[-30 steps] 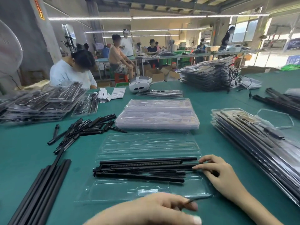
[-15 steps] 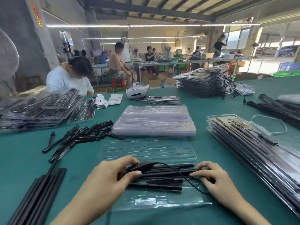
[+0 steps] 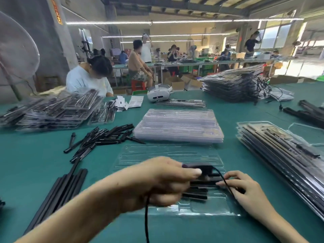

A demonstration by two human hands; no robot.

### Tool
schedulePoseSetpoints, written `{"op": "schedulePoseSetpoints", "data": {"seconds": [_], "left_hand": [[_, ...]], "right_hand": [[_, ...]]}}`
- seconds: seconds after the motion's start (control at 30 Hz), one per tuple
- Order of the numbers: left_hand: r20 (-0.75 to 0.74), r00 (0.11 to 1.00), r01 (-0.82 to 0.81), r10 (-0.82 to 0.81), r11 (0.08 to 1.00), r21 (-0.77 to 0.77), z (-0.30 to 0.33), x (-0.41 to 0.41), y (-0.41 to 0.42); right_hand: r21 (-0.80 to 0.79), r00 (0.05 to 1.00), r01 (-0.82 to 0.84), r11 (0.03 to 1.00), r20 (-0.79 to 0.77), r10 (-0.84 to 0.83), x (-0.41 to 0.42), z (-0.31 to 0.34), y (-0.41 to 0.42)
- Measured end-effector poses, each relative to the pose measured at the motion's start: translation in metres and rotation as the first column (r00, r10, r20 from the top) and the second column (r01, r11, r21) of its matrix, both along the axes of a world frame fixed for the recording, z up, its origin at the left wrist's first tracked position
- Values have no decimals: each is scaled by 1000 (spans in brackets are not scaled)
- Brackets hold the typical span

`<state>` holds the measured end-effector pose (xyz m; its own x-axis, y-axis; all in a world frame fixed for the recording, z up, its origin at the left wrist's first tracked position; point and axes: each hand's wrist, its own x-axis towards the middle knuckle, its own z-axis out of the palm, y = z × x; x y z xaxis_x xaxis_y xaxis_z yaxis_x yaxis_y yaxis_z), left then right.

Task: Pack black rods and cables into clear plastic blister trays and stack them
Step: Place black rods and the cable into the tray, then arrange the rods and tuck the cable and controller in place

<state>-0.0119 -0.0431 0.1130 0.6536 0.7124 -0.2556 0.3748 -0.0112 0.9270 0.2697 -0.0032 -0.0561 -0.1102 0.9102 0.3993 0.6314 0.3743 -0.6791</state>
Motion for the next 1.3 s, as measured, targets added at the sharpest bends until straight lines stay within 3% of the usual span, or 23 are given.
{"op": "schedulePoseSetpoints", "data": {"seconds": [0.03,0.07,0.1,0.17,0.23,0.3,0.4,0.5,0.57,0.67,0.77,0.83,0.93,1.0,1.07,1.13,1.2,1.3], "left_hand": [[-7,1000,-29,29,1000,8,1,-10,3],[-104,976,-176,190,975,133,7,-25,20],[-287,892,-245,350,907,343,21,-37,32],[-435,677,-92,594,654,750,20,-57,50],[-386,499,41,776,424,905,21,-82,62],[-289,457,91,841,279,956,23,-118,71],[-330,423,207,844,265,942,14,-158,76],[-470,282,420,836,333,844,-7,-183,71],[-538,237,438,809,406,802,-22,-194,68],[-646,244,343,723,559,755,-40,-212,64],[-854,237,221,463,830,511,-57,-221,57],[-879,321,134,354,901,412,-61,-210,46],[-695,604,77,389,840,537,-66,-173,38],[-591,716,152,370,744,651,-71,-131,31],[-567,761,254,316,659,708,-80,-88,23],[-609,744,340,277,627,701,-93,-58,19],[-640,719,362,272,639,679,-101,-44,19],[-606,751,299,262,683,666,-106,-45,21]], "right_hand": [[5,1000,1,1000,6,-1,0,0,0],[8,1000,2,1000,12,-2,0,0,1],[10,1000,2,1000,16,-2,-1,0,1],[14,1000,1,1000,12,-1,-1,0,0],[23,1000,-3,1000,12,2,0,-2,1],[41,1000,-6,999,19,5,1,-3,1],[50,999,6,999,32,-8,1,-3,2],[50,999,12,999,40,-14,-1,-3,2],[50,999,13,999,41,-15,-1,-2,2],[49,999,12,999,38,-14,-1,-2,1],[54,999,13,998,50,-15,-2,-1,0],[56,998,13,998,53,-16,-2,-1,-1],[63,998,16,998,58,-20,-2,0,-1],[67,998,19,998,63,-23,-2,-1,-2],[71,997,20,997,74,-25,-3,-1,-2],[76,996,21,997,79,-27,-3,-1,-2],[75,998,23,997,64,-28,-2,-2,-1],[62,999,24,998,46,-27,0,-2,0]]}}
